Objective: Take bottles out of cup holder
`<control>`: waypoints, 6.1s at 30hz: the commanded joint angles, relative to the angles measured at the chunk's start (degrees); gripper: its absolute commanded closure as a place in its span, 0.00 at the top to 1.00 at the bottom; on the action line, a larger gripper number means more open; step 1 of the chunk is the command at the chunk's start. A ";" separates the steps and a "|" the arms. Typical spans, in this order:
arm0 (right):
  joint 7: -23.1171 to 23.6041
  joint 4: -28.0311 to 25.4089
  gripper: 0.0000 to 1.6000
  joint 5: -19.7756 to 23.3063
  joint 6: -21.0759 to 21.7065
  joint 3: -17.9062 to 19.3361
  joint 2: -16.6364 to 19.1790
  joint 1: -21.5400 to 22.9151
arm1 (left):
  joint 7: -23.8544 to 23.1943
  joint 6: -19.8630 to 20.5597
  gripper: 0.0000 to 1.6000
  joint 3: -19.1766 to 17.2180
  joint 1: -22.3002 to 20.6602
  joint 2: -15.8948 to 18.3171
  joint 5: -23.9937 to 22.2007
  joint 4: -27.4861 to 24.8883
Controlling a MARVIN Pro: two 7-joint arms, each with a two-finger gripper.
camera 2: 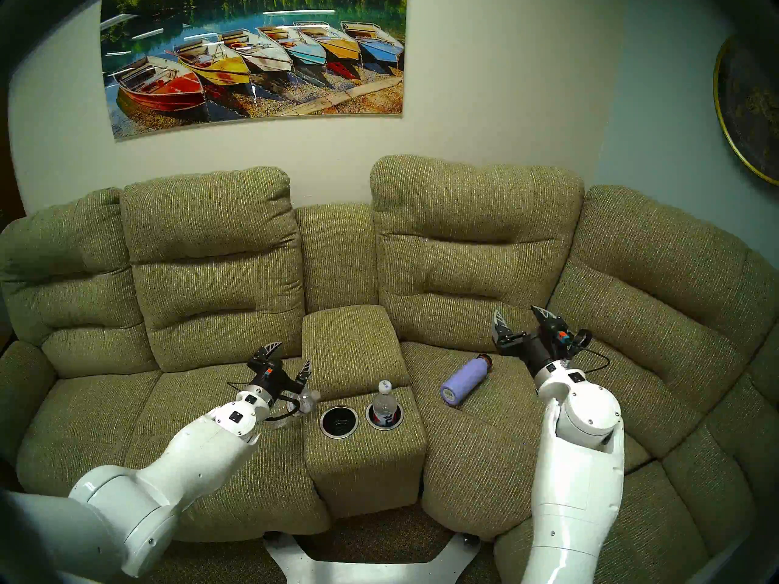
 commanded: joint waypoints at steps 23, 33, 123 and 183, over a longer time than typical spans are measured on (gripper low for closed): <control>0.00 -1.26 1.00 0.16 -0.21 -0.08 0.03 0.50 | -31.21 9.87 1.00 3.01 7.96 3.65 -21.17 -23.56; -0.03 -1.48 1.00 0.14 -0.09 -0.09 -0.03 0.41 | -31.60 21.18 1.00 3.87 6.96 4.95 -22.98 -27.29; 0.00 -1.17 1.00 0.16 -0.22 -0.09 0.07 0.52 | -27.83 14.89 1.00 11.32 -20.10 -19.48 -12.24 28.55; 0.00 -1.19 1.00 0.16 -0.23 -0.09 0.07 0.52 | -27.71 14.59 1.00 8.69 -19.23 -20.11 -12.76 29.50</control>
